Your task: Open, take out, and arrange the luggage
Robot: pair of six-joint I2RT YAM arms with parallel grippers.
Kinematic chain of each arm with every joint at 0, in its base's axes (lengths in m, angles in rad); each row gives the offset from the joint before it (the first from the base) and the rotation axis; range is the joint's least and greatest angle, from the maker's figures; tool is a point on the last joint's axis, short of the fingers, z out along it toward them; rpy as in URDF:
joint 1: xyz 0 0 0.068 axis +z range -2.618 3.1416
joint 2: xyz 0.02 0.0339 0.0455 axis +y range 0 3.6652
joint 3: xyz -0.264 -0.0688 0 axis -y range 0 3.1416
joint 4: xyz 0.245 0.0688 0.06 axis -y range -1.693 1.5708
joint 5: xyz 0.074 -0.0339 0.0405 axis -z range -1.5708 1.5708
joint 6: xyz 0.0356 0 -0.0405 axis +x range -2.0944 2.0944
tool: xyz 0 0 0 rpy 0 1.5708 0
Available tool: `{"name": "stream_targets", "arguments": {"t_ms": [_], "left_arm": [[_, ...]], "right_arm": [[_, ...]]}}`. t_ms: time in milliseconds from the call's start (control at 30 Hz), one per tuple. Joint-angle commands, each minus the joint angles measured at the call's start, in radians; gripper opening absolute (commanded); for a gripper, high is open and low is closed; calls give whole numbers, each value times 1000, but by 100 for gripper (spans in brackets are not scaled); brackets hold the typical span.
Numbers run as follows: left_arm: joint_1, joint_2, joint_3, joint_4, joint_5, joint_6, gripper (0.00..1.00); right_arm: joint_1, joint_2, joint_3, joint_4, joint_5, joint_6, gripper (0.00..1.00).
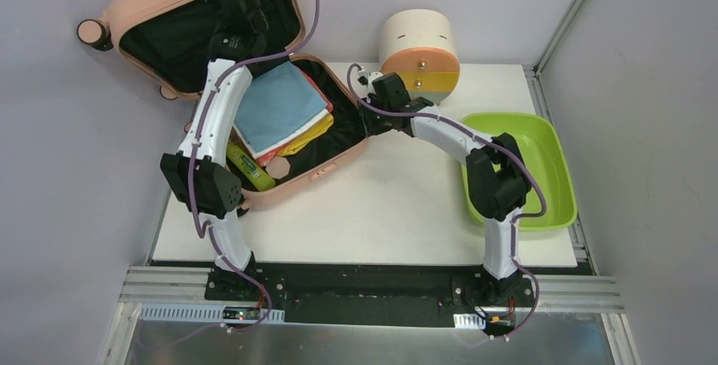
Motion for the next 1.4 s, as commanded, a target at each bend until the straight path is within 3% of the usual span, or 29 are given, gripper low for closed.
{"name": "stream_targets", "arguments": {"t_ms": [0, 200, 367, 533, 633, 800, 900, 1033, 1167, 1267, 1367], "left_arm": [[58, 55, 36, -11, -24, -100, 50], [75, 155, 116, -18, -1, -160, 71], [89, 175, 185, -125, 69, -324, 89], [85, 60, 92, -131, 244, -541, 99], [85, -23, 24, -131, 373, -661, 96], [86, -94, -38, -131, 442, -746, 81], [99, -110, -71, -131, 454, -735, 52], [127, -149, -140, -136, 473, -755, 42], [128, -230, -225, -135, 584, -824, 42], [128, -283, -265, -135, 639, -867, 42], [129, -326, -292, -140, 652, -889, 41]], "right_arm": [[-14, 56, 54, 27, 26, -161, 0], [-18, 84, 125, -3, 9, -149, 5], [-18, 88, 147, -11, -5, -117, 12], [-19, 110, 208, -43, 7, -44, 34], [-25, 124, 289, -94, 0, 42, 47], [-35, 79, 353, -102, 6, 231, 64], [-37, 44, 354, -86, -1, 298, 68], [-37, 4, 356, -65, 5, 375, 68], [-34, -9, 361, 101, -14, 526, 65], [-22, 30, 409, 244, -6, 632, 57], [0, 100, 575, 249, 41, 673, 46]]}}
